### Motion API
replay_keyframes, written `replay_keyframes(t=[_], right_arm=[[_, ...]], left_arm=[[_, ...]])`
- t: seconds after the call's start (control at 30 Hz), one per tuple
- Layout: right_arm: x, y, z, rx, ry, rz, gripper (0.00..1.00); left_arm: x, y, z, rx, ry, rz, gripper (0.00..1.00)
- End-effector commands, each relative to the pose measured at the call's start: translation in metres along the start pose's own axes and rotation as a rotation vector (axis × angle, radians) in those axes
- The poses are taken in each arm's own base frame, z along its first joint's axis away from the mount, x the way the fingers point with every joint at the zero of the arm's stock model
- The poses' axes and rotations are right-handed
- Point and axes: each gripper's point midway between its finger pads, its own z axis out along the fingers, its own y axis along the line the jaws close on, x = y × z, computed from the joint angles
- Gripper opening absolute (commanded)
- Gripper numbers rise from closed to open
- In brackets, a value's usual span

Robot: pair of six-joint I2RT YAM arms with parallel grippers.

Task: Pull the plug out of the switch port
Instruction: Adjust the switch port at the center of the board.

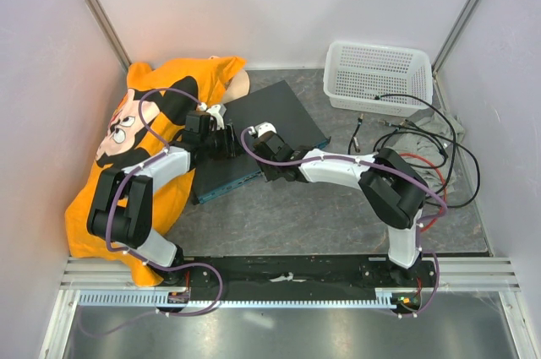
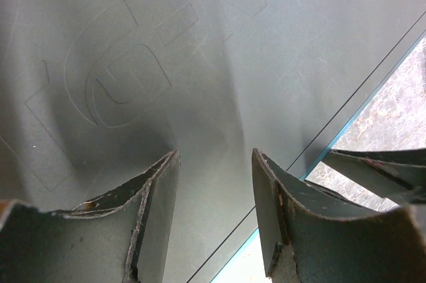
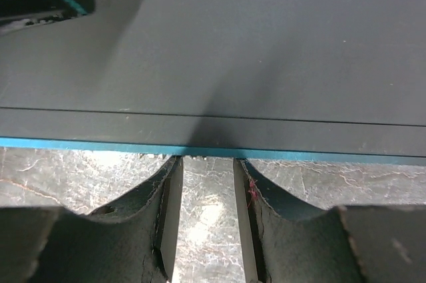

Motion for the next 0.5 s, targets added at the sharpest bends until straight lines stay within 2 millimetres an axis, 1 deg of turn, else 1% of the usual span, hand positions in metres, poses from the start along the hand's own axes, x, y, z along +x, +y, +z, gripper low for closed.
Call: replay_keyframes(t=[0.0,0.17,0.23,0.33,0.47], right_arm=[[-0.025,0.004,0.005,-0.007,-0.055,0.034,0.43],[-0.03,0.001,0.01,-0.003,-0.066,0.044,0.43],[-0.036,0.003,0.011,-0.01,-0.083,0.044,0.43],[-0.039,0.004,0.013,-0.013,-0.094,0.042,0.42],[-0.041,0.008,0.014,-0.031,-0.1,0.035,0.38]], left_arm=[[0.021,0.024,0.004,-0.082,0.063,-0.042,0.56],[0.02,0.028,0.005,-0.09,0.062,-0.047,0.56],[0.021,0.03,0.005,-0.092,0.065,-0.051,0.57],[0.02,0.031,0.005,-0.094,0.064,-0.057,0.56],[0.019,0.032,0.006,-0.093,0.064,-0.059,0.57]])
